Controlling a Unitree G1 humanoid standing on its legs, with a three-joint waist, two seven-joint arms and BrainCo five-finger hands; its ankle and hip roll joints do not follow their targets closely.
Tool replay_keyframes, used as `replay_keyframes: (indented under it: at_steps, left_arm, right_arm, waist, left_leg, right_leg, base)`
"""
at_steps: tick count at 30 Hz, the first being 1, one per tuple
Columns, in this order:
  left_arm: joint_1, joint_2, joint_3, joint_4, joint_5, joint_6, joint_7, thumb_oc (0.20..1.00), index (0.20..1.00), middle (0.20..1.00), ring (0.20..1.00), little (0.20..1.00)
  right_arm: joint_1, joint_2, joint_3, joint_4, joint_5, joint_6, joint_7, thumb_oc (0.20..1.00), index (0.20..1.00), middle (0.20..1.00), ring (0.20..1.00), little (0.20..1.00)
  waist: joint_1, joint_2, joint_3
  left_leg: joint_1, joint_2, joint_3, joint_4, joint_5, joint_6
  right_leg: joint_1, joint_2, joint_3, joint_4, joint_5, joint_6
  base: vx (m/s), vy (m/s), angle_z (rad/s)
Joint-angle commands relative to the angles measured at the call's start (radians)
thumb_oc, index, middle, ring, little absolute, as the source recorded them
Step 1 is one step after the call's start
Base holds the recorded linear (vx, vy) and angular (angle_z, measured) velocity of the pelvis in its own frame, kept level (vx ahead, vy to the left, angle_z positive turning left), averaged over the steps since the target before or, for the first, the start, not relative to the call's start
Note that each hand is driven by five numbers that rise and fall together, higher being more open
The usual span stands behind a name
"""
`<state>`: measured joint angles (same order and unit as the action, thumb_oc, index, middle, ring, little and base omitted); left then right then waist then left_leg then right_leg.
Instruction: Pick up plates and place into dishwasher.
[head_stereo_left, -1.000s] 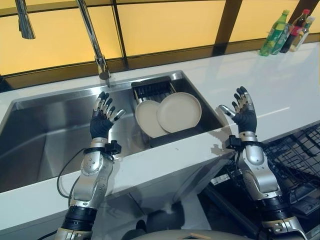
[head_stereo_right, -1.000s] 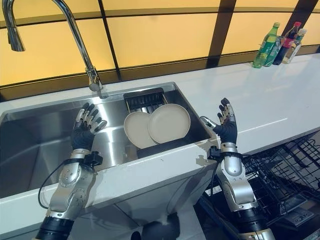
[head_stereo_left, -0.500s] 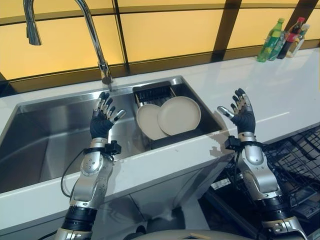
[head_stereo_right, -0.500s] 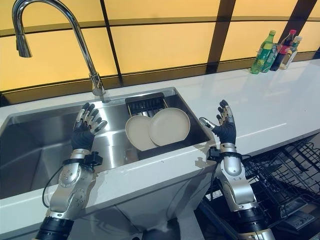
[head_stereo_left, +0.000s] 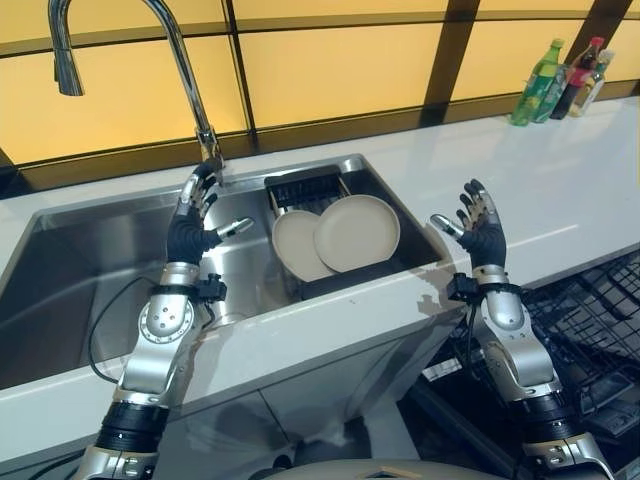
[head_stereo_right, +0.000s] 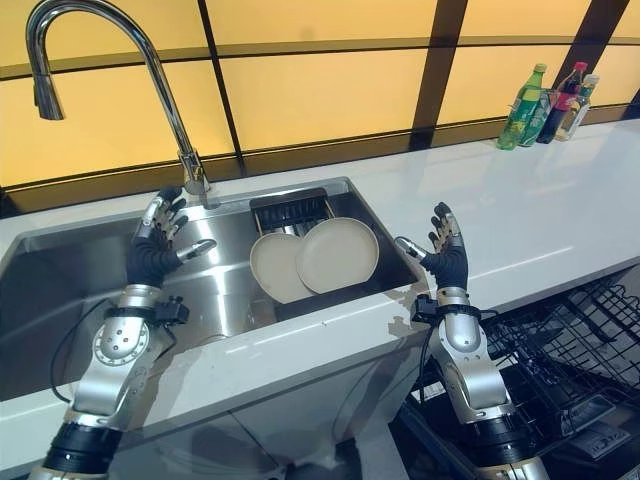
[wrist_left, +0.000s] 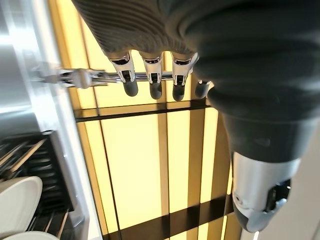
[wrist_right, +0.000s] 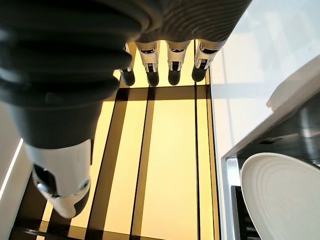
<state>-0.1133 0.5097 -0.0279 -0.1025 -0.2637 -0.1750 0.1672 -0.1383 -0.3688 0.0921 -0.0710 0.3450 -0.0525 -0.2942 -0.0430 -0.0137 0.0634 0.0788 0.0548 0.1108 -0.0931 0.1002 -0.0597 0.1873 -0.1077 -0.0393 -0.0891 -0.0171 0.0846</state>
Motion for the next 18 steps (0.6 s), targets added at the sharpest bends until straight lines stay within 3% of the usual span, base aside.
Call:
replay_keyframes:
  at_steps: [1,18]
  left_arm:
    - [-0.13,0.052,0.024,0.051,0.085,-0.058,-0.012,1.0,1.0,1.0,1.0,1.0]
    - [-0.246,0.176,-0.062,0.209,0.249,-0.047,-0.005,1.0,1.0,1.0,1.0,1.0]
  right_arm:
    - [-0.055,-0.018,0.006,-0.031,0.008,-0.026,0.004,1.0,1.0,1.0,1.0,1.0]
    - [-0.006,-0.06,0.025,-0.035,0.032,0.015,0.055,1.0,1.0,1.0,1.0,1.0]
  waist:
    - [-0.019,0.009,-0.05]
    - [-0.121,0.056,-0.007]
  left_leg:
    - [0.06,0.04,0.013,0.021,-0.091,-0.003]
    - [0.071,0.026,0.07,0.026,-0.105,0.008]
  right_leg:
    - [-0.099,-0.045,-0.008,0.019,0.095,0.043]
    - [-0.15,-0.055,0.095,0.04,0.103,0.063]
  base:
    - [0.11,-0.005,-0.09]
    - [0.09,0.019,-0.15]
